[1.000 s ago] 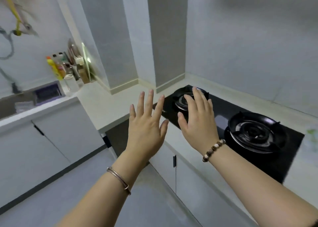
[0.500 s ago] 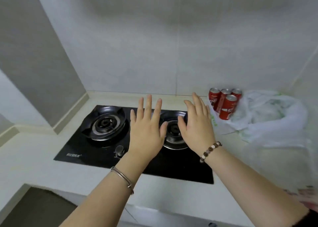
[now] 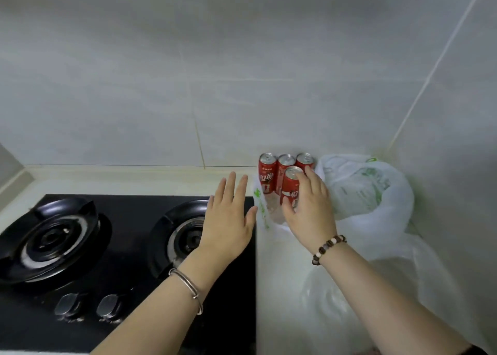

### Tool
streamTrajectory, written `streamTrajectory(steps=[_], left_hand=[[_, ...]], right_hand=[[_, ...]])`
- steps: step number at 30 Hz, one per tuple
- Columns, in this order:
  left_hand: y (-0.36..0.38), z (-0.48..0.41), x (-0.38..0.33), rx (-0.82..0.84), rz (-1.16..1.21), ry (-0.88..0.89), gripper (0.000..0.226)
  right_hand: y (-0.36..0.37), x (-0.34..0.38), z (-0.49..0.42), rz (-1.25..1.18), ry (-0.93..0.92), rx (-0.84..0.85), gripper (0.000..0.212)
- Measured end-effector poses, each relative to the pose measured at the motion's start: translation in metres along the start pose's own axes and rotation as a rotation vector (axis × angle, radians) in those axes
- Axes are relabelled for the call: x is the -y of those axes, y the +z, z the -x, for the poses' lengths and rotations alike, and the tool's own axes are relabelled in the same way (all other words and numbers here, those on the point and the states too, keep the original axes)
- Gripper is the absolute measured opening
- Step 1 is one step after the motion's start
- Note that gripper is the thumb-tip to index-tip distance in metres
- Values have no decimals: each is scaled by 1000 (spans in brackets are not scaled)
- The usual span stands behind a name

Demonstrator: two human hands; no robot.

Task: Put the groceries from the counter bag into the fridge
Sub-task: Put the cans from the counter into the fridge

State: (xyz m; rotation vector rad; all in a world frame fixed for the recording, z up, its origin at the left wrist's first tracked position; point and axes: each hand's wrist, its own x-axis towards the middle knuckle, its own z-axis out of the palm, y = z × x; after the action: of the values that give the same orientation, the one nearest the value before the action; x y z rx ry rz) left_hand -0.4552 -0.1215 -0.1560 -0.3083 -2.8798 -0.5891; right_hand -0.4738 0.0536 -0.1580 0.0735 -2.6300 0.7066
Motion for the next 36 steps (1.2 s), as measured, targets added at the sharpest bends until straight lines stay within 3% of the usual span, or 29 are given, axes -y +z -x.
streamTrajectory(steps=[12,16,22,36], left_hand=[[107,-147,-3,165,224,-195,73],[127,-174,2,157,160,-205,82],[129,-211,3,238,26,-202,85],[141,-220,7,130,-79,-192,51]], right_hand=[[76,-92,-100,-155,329,302,61],[96,-98,-108,-164,366,253,65],[103,-107,-108,-163,305,164,45],[108,-112,-112,-120,280,192,53]])
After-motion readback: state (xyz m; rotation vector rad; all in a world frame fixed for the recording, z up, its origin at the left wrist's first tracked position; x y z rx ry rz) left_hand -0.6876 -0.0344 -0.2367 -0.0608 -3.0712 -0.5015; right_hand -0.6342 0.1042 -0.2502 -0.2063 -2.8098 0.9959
